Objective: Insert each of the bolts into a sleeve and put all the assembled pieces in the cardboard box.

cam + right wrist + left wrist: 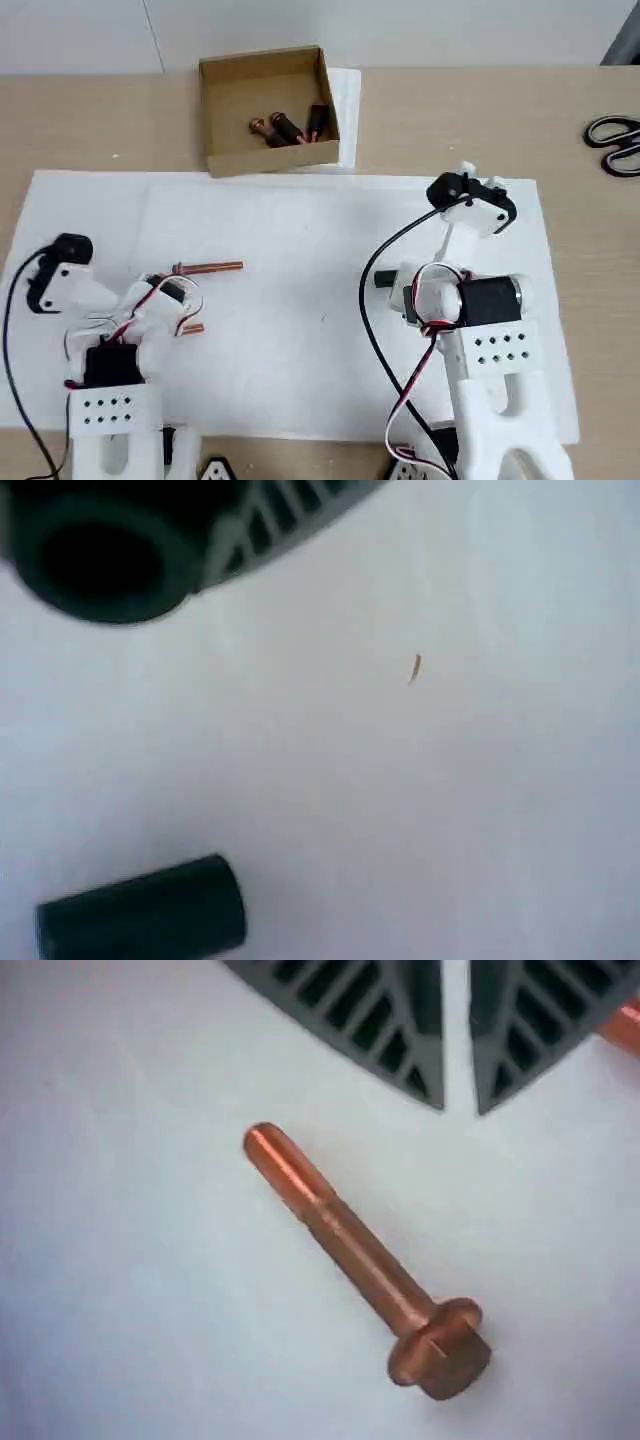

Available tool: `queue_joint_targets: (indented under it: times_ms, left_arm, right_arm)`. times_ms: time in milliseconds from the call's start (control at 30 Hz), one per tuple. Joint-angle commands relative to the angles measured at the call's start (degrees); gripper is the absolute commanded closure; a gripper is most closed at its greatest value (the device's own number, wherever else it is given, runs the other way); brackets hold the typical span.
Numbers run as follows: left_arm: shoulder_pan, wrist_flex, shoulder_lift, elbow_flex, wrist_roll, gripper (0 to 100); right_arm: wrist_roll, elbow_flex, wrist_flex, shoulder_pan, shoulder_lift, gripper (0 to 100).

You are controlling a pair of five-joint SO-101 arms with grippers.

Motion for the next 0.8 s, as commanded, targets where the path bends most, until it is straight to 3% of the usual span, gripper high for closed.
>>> queue_joint_targets:
  times_ms: [0,267,500,767]
  left_arm:
    - [0.09,-5.71,0.00,3.47,0.44,99]
    - [-0.09,-13.45,-0.44,11.47,0.70,99]
    - [-0.18,-14.15,-0.44,14.99,0.79,99]
    - [-6.95,-17.23,-0.44,17.01,3.25,99]
  right_arm:
    - [1.67,-0.35,-1.10,0.40,-1.54,99.6]
    - [2.02,-0.35,-1.19,0.48,-1.10,99.6]
    - [3.25,-0.35,-4.09,0.48,-1.01,99.6]
    - [3.34,-0.35,-5.23,0.57,-1.01,99.6]
